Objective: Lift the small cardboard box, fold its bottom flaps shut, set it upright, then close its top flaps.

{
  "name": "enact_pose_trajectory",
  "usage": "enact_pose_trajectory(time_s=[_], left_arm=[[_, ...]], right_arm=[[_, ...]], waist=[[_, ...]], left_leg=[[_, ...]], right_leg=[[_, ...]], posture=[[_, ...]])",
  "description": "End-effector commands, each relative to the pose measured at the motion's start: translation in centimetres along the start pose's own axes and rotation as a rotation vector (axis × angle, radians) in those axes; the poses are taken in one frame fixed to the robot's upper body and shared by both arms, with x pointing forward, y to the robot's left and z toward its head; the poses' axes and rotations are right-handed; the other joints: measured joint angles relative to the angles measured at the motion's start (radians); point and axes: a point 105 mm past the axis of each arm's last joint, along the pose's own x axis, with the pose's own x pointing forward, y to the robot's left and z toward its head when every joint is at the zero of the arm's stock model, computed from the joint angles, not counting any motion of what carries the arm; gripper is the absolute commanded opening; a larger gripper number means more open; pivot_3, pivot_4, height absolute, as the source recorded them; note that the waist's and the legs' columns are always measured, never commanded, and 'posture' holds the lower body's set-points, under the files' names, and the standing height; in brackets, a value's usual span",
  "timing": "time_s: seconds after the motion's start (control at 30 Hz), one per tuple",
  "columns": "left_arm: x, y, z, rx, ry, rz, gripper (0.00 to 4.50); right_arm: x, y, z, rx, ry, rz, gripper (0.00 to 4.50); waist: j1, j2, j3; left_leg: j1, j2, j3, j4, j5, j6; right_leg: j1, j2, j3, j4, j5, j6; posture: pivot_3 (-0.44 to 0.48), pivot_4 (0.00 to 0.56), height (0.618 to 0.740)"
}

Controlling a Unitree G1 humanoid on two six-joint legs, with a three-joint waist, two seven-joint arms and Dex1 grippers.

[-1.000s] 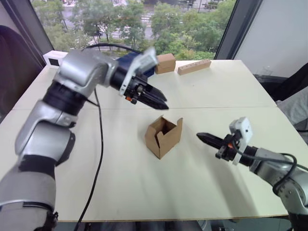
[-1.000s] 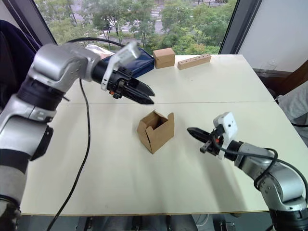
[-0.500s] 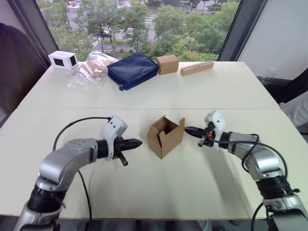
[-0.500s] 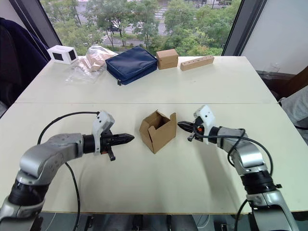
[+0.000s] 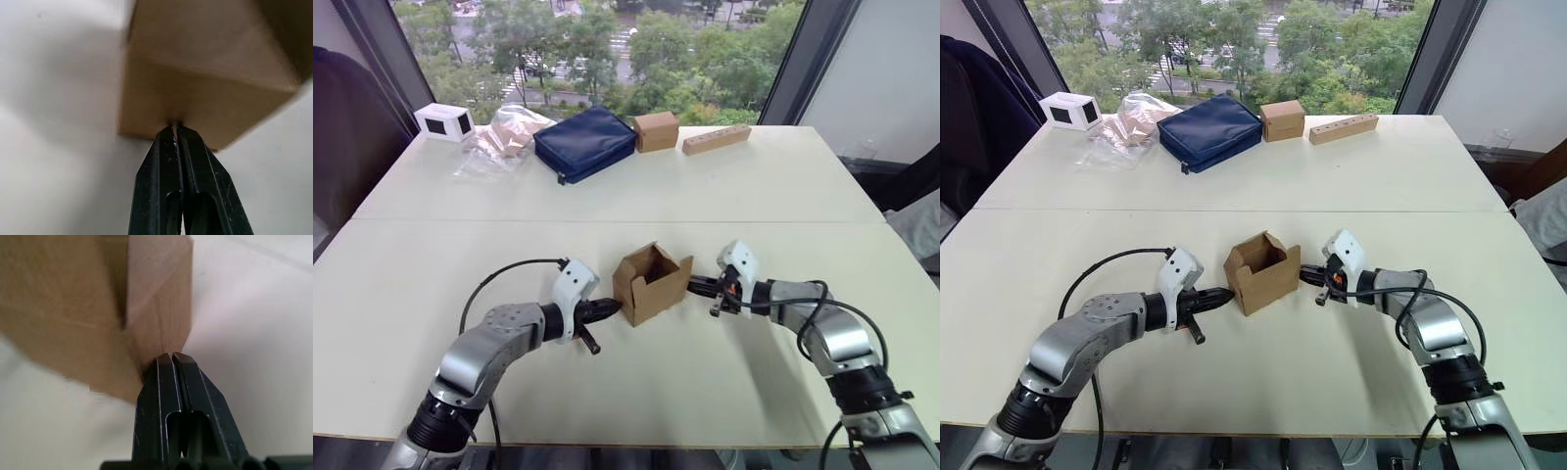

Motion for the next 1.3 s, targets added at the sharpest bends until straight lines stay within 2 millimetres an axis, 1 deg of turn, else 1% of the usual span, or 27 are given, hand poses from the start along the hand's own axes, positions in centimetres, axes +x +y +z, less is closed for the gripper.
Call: enact_pose_trajectory(time_s=[0.03,0.2,0.3,0.53,0.67,0.8,0.9,0.97,1.03,1.1,1.17,1.23,1.3], left_arm=[[0.3,-0.1,1.2,0.057,-0.04,-0.014,0.06],[0.4,0.0,0.8,0.082,-0.023,-0.03,0.06],[0.5,-0.1,0.4,0.09,-0.009,-0.041,0.06],[0.5,0.6,-0.3,0.102,0.009,-0.03,0.06],[0.4,0.9,-0.3,0.098,0.006,-0.022,0.06],[0.2,0.7,-0.3,0.109,0.007,-0.045,0.06],[-0.6,0.6,-0.5,0.094,0.022,-0.07,0.06],[-2.3,0.4,-1.0,0.083,0.06,-0.121,0.06],[-3.9,0.4,-1.1,0.077,0.088,-0.171,0.06],[-5.8,1.3,-0.8,0.067,0.115,-0.203,0.06],[-7.0,2.9,0.3,0.081,0.113,-0.197,0.06],[-7.4,3.8,1.5,0.097,0.095,-0.189,0.06],[-7.4,4.3,2.2,0.11,0.079,-0.19,0.06]], right_arm=[[0.1,2.3,1.1,-0.015,-0.038,0.057,0.0],[0.0,3.4,0.5,0.019,-0.039,0.042,0.0],[0.0,3.6,0.4,0.032,-0.041,0.029,0.0],[0.0,4.4,0.3,0.042,-0.03,0.042,0.0],[0.2,5.2,0.4,0.054,-0.026,0.069,0.0],[0.3,5.4,0.1,0.057,-0.02,0.07,0.0],[-0.1,4.7,-0.1,0.047,-0.01,0.04,0.0],[-0.8,3.7,-0.3,-0.037,0.024,0.002,0.0],[-1.4,2.8,0.0,-0.067,0.019,-0.021,0.0],[-2.5,1.4,1.3,-0.089,-0.012,-0.054,0.0],[-3.8,0.3,2.7,-0.11,-0.038,-0.075,0.0],[-4.5,0.0,3.8,-0.112,-0.064,-0.076,0.0],[-4.9,0.0,4.5,-0.105,-0.085,-0.068,0.0]], waist=[[-0.003,0.0,0.0],[-0.005,0.0,0.0],[-0.005,0.0,0.0],[-0.005,0.0,0.0],[-0.005,0.0,0.0],[-0.006,0.0,0.0],[-0.007,0.0,0.0],[-0.01,0.0,0.0],[-0.02,0.0,0.0],[-0.021,0.0,0.0],[-0.02,0.0,0.0],[-0.017,0.0,0.0],[-0.016,0.0,0.0]], left_leg=[[0.0,0.0,0.0,0.0,0.0,0.0],[0.0,0.0,0.0,0.0,0.0,0.0],[0.0,0.0,0.0,0.0,0.0,0.0],[0.0,0.0,0.0,0.0,0.0,0.0],[0.0,0.0,0.0,0.0,0.0,0.0],[0.0,0.0,0.0,0.0,0.0,0.0],[0.0,0.0,0.0,0.0,0.0,0.0],[0.0,0.0,0.0,0.0,0.0,0.0],[0.0,0.0,0.0,-0.001,0.0,0.0],[0.0,0.0,0.0,-0.001,0.0,0.0],[0.0,0.0,0.0,-0.001,0.0,0.0],[0.0,0.0,0.0,-0.001,0.0,0.0],[0.0,0.0,0.0,-0.001,0.0,0.0]], right_leg=[[0.0,0.0,0.0,0.0,0.0,0.0],[0.0,0.0,0.0,0.0,0.0,0.0],[0.0,0.0,0.0,0.0,0.0,0.0],[0.0,0.0,0.0,0.0,0.0,0.0],[0.0,0.0,0.0,0.0,0.0,0.0],[0.0,0.0,0.0,0.0,0.0,0.0],[0.0,0.0,0.0,0.0,0.0,0.0],[0.0,0.0,0.0,0.0,0.0,0.0],[0.0,0.0,0.0,-0.001,0.0,0.0],[0.0,0.0,0.0,-0.001,0.0,0.0],[0.0,0.0,0.0,-0.001,0.0,-0.001],[0.0,0.0,-0.001,-0.001,0.0,-0.001],[0.001,-0.001,-0.001,-0.002,0.0,-0.001]], posture=[[0.0,0.15,0.74],[0.0,0.15,0.74],[0.0,0.15,0.74],[0.0,0.15,0.74],[0.0,0.15,0.74],[0.0,0.15,0.74],[0.0,0.15,0.74],[0.0,0.15,0.74],[0.0,0.15,0.74],[0.0,0.15,0.74],[0.0,0.15,0.74],[0.0,0.15,0.74],[0.0,0.15,0.74]])
